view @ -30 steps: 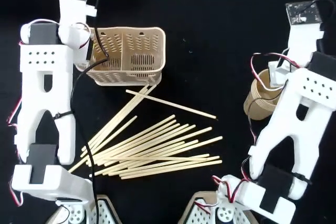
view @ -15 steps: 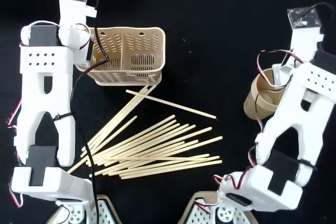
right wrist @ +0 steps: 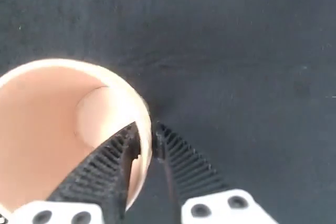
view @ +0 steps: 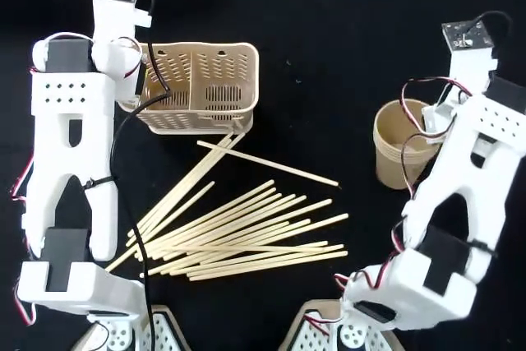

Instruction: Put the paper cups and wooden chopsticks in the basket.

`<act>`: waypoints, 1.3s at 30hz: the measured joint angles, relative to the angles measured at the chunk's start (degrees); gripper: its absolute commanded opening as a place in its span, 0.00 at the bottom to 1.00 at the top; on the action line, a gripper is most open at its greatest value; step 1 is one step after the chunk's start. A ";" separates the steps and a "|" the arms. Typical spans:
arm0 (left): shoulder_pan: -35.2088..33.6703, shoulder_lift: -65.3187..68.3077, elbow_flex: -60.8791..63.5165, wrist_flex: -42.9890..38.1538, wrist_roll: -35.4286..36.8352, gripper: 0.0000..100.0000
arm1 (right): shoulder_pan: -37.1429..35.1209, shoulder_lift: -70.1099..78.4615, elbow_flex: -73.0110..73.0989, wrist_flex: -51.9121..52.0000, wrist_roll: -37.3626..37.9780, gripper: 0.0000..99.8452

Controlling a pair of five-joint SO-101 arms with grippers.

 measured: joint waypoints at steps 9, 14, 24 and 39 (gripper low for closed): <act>0.00 0.00 0.00 0.00 0.00 0.03 | -8.26 -14.68 -11.16 10.02 -7.30 0.01; 0.00 0.00 0.00 0.00 0.00 0.03 | -20.40 -20.13 -17.93 10.81 -17.49 0.01; 0.00 0.00 0.00 0.00 7.30 0.03 | -42.11 -22.86 -20.75 3.87 -35.69 0.01; 0.18 0.00 -0.09 -0.09 9.58 0.03 | -48.97 -21.45 0.70 -16.44 -37.98 0.01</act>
